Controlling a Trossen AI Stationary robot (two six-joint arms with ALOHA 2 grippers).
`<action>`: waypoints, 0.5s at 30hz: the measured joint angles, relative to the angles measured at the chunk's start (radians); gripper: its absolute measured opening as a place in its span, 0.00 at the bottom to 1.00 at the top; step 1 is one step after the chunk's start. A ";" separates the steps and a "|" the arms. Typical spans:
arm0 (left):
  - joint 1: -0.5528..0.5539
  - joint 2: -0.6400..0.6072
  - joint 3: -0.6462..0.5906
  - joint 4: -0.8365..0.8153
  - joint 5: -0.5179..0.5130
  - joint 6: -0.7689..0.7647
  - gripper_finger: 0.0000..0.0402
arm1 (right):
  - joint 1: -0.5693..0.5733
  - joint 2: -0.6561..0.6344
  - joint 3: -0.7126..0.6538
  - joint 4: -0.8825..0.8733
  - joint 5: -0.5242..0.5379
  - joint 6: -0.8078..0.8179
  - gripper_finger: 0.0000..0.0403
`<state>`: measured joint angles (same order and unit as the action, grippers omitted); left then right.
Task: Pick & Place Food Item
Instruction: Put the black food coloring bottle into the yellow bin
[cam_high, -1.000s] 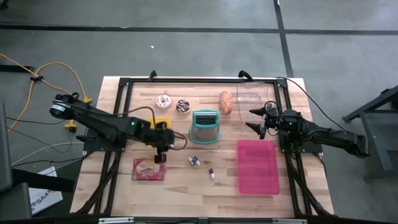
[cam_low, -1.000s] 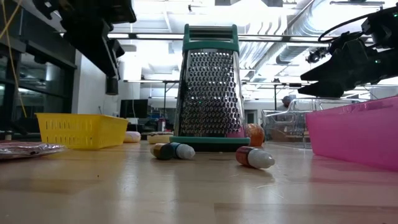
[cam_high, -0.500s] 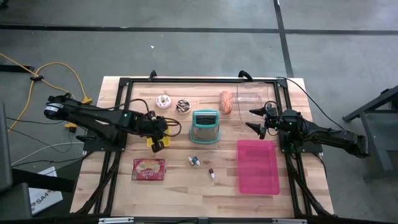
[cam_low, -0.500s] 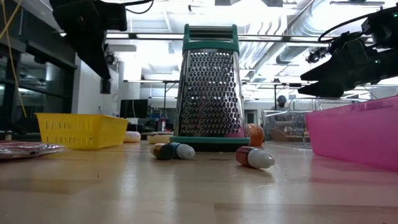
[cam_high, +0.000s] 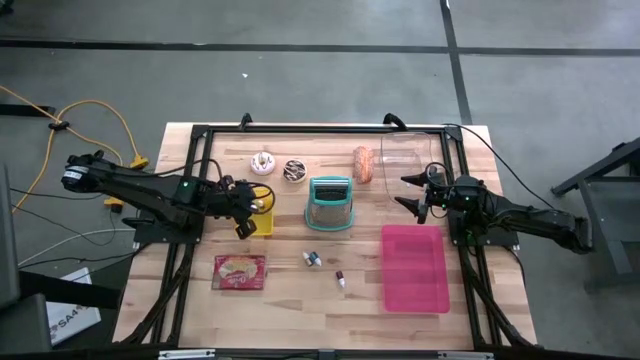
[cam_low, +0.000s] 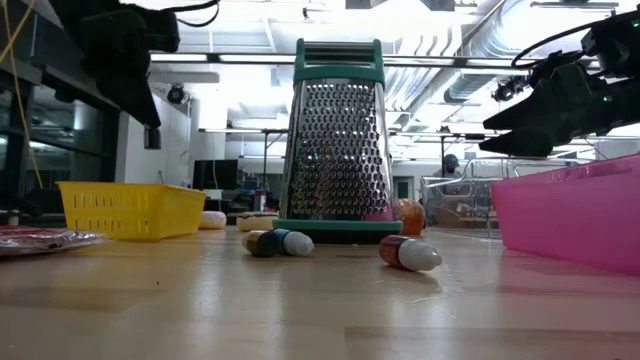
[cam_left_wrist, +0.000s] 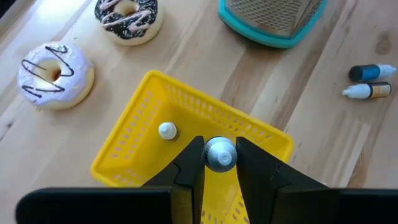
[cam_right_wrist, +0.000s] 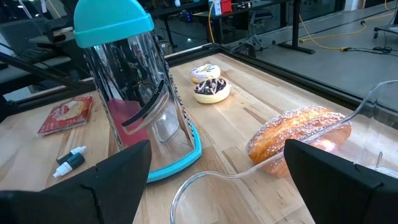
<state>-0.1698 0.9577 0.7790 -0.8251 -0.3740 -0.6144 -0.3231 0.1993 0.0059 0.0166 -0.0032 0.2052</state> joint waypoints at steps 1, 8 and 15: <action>0.000 -0.006 -0.009 0.004 0.000 -0.002 0.18 | 0.000 0.000 0.000 0.000 0.000 0.000 0.89; 0.000 -0.013 -0.103 0.088 -0.025 -0.013 0.18 | 0.000 0.000 0.000 0.000 0.000 0.000 0.89; 0.000 -0.012 -0.211 0.198 -0.007 -0.025 0.18 | 0.000 0.000 0.000 0.000 0.000 0.000 0.89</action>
<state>-0.1696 0.9455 0.5677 -0.6266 -0.3813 -0.6395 -0.3229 0.1993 0.0055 0.0166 -0.0032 0.2052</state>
